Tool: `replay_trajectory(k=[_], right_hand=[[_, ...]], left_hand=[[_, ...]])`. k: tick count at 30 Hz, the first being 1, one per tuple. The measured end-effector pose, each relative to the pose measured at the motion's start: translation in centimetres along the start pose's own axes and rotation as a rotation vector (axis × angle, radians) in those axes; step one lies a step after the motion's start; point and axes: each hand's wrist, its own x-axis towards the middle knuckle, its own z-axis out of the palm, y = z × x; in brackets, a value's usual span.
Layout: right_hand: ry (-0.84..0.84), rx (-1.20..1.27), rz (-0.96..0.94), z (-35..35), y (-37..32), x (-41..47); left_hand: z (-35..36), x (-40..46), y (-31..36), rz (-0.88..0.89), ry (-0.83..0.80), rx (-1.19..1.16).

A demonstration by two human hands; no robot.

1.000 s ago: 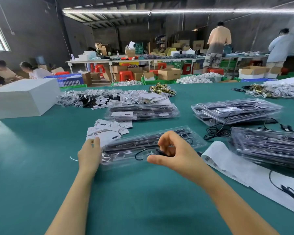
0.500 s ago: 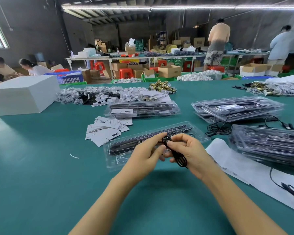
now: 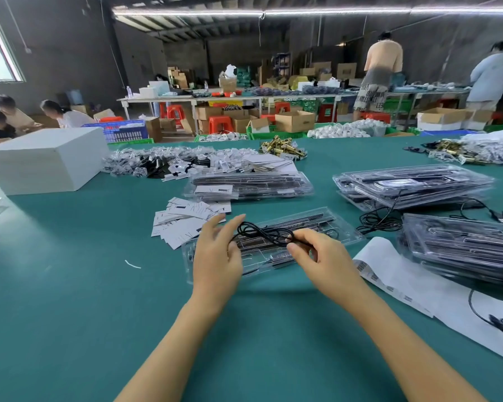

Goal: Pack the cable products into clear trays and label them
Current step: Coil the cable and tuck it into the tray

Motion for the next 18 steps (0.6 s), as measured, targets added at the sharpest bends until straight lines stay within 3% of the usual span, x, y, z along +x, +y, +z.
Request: replay_trajectory(k=[3, 6, 10, 18], right_hand=[[0.044, -0.066, -0.076, -0.4, -0.8, 0.1], [0.074, -0.104, -0.137, -0.6, -1.7, -0.1], [0.054, -0.065, -0.141, -0.5, -2.4, -0.2], [0.039, 0.096, -0.017, -0.8, -1.8, 0.1]], left_hand=[[0.3, -0.4, -0.1, 0.483, -0.013, 0.4], [1.0, -0.8, 0.3, 0.614, 0.027, 0.484], [1.3, -1.0, 0.4, 0.576, 0.104, 0.354], [1.0, -1.0, 1.7, 0.271, -0.042, 0.17]])
